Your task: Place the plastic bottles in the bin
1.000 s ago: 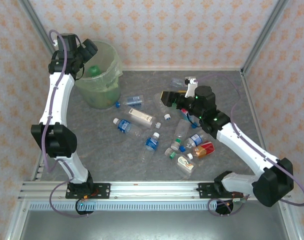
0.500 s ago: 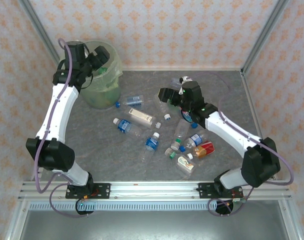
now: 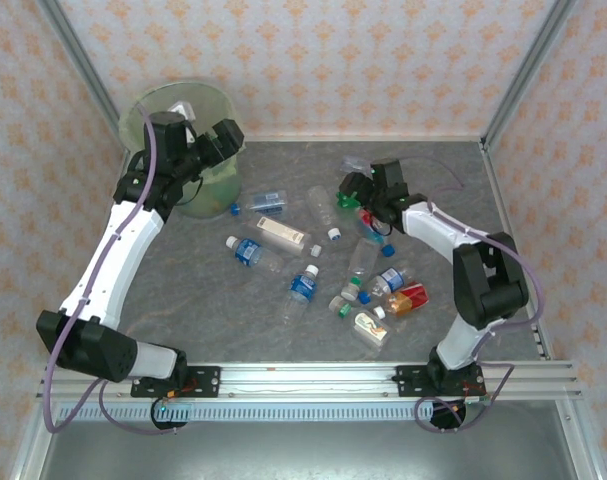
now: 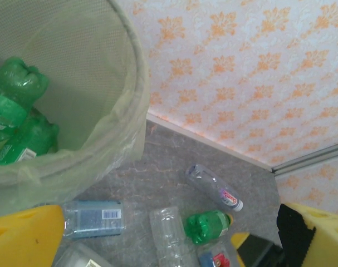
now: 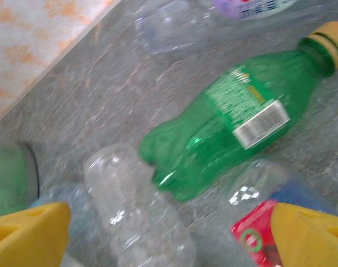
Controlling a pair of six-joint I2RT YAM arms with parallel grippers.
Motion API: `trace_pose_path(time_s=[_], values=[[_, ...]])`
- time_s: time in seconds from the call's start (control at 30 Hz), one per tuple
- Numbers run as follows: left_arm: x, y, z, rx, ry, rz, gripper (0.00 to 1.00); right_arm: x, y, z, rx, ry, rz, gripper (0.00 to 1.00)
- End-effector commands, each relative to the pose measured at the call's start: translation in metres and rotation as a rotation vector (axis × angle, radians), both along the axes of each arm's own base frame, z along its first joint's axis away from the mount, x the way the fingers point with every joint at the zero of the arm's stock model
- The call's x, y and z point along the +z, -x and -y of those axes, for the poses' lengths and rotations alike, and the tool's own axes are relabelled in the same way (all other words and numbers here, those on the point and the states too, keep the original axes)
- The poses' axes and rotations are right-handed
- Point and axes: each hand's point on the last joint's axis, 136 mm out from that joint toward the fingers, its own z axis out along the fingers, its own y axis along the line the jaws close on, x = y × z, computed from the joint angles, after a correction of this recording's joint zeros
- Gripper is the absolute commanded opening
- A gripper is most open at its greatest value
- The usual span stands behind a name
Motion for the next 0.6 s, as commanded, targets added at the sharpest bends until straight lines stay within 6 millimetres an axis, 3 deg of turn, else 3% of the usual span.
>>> trace_pose_path(time_s=[0.0,0.27,0.57], values=[[0.01,0.008,0.002,-0.009,0.013,0.057,0.99,0.009,-0.026,0.001,-0.088,-0.108,-0.003,0.91],[0.012,0.026,-0.002,0.014,0.011,0.057,0.99,-0.016,-0.06,0.013,-0.226,-0.167,-0.072,0.91],[0.018,0.032,-0.005,0.025,0.003,0.054,0.99,-0.046,-0.065,0.026,-0.319,-0.124,-0.131,0.92]])
